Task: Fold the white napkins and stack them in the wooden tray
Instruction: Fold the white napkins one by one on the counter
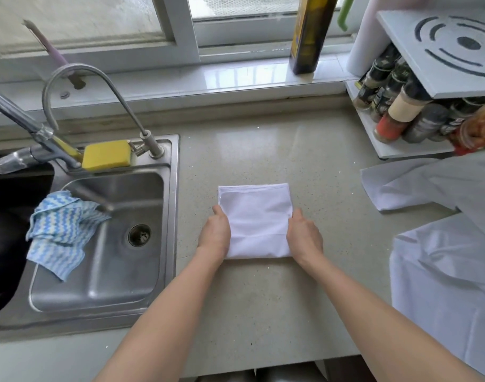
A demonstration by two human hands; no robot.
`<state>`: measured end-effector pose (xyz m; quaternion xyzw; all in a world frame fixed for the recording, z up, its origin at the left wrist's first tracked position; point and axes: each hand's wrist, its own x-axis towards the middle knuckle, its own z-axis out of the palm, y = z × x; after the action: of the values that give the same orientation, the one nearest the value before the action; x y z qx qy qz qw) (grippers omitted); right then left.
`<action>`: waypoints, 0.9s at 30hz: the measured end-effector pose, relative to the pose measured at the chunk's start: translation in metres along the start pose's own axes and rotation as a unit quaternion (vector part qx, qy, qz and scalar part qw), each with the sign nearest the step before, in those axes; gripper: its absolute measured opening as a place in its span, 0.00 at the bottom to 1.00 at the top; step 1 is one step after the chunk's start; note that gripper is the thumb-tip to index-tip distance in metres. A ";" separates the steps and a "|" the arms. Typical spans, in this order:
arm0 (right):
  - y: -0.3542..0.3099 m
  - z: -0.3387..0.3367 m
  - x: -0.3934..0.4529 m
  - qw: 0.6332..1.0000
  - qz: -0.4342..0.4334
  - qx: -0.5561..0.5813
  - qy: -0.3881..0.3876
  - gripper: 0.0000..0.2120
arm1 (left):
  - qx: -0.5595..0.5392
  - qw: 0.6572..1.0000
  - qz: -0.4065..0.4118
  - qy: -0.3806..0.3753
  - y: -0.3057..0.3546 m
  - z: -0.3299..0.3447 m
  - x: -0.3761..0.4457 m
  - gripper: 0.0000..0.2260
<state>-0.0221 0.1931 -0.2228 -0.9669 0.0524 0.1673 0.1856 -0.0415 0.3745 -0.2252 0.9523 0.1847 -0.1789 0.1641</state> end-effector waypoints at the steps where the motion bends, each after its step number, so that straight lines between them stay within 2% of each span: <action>1: -0.002 0.000 0.000 1.000 0.002 -0.015 0.000 0.10 | 0.003 1.000 0.000 -0.003 0.000 -0.001 0.002 0.14; 8: -0.009 0.000 0.003 0.998 0.027 -0.062 0.013 0.10 | 0.076 0.997 0.016 -0.027 0.002 -0.003 0.014 0.17; 11: -0.009 -0.001 0.006 0.997 0.027 -0.077 0.004 0.11 | 0.071 0.997 0.004 -0.023 0.002 -0.003 0.014 0.17; 14: -0.012 -0.006 0.011 0.989 0.006 -0.148 -0.018 0.12 | 0.058 0.998 -0.016 -0.014 0.006 -0.005 0.013 0.14; 17: -0.021 -0.015 0.019 0.966 -0.051 -0.251 0.046 0.11 | 0.059 0.998 -0.016 -0.011 0.006 -0.005 0.013 0.14; 19: -0.029 -0.014 0.030 0.955 -0.135 -0.244 0.104 0.15 | 0.053 0.998 -0.012 -0.007 0.004 -0.004 0.013 0.16; 22: -0.044 -0.004 0.046 0.959 -0.232 -0.155 0.043 0.22 | 0.041 0.999 -0.008 -0.005 0.004 -0.004 0.012 0.16; 25: -0.047 0.012 0.055 0.965 -0.233 -0.109 -0.049 0.26 | 0.037 0.999 0.003 0.002 0.003 -0.009 0.011 0.14; 27: -0.040 0.021 0.058 0.966 -0.235 -0.089 -0.056 0.27 | 0.013 0.998 0.031 0.044 -0.002 -0.015 0.014 0.09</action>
<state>0.0324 0.2358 -0.2470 -0.9538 -0.2020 0.1766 0.1354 -0.0257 0.3865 -0.2180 0.9667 0.1596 -0.1342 0.1485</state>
